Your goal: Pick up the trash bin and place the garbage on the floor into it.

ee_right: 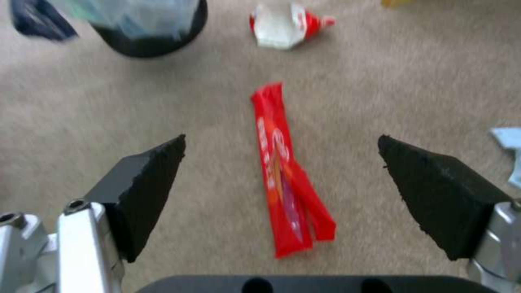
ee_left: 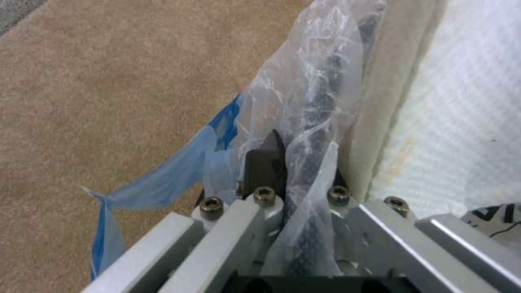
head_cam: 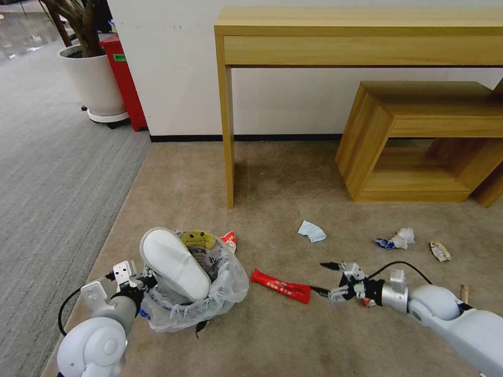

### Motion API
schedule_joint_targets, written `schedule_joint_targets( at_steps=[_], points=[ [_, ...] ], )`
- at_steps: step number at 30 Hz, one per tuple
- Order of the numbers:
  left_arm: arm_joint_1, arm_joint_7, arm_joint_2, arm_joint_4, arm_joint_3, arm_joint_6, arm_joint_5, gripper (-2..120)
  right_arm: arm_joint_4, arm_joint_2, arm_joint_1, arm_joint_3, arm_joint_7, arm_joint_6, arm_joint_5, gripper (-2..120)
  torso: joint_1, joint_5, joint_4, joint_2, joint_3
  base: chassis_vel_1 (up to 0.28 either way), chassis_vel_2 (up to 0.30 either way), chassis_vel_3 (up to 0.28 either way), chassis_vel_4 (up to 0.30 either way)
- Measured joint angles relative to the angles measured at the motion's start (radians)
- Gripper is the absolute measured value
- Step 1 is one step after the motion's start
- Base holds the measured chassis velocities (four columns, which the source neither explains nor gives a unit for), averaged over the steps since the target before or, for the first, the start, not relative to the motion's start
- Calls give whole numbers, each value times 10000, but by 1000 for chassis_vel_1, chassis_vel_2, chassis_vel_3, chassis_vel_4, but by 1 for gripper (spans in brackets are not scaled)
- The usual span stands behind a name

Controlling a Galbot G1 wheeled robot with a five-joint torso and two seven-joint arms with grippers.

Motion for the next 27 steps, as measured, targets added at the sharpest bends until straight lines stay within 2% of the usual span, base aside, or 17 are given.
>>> schedule_joint_targets(
  at_steps=[1, 4, 5, 12, 21, 27],
  points=[
    [0, 0, 0, 0, 0, 0, 0, 1, 0, 0, 0, 0, 0, 0, 0, 92, 0, 0, 0, 0, 0, 0, 0, 0, 0],
    [-2, 28, -80, 31, 53, -6, 58, 1, -1015, 870, 341, -363, 180, 227, -395, 92, 0, 3, 3, 0, 1, 0, 0, 0, 0],
    [-2, 28, -80, 31, 53, -6, 58, 1, -1015, 870, 341, -363, 180, 227, -395, 92, 0, 3, 3, 0, 1, 0, 0, 0, 0],
    [38, 48, -9, 47, 15, -38, 64, 1, -2662, 2183, 717, -955, 742, 525, -715, 93, 0, 1, 2, 0, 1, 0, 0, 0, 0],
    [29, 49, 60, 61, -2, -42, 18, 1, -3488, 2754, 955, -1252, 937, 698, -929, 95, 0, -1, 0, 0, 1, 0, 0, 0, 0],
    [69, 55, 75, 54, -44, -80, 5, 1, -4406, 3334, 1609, -1844, 989, 918, -1019, 96, 0, -2, 2, 0, 1, 0, 0, 0, 0]
  ],
)
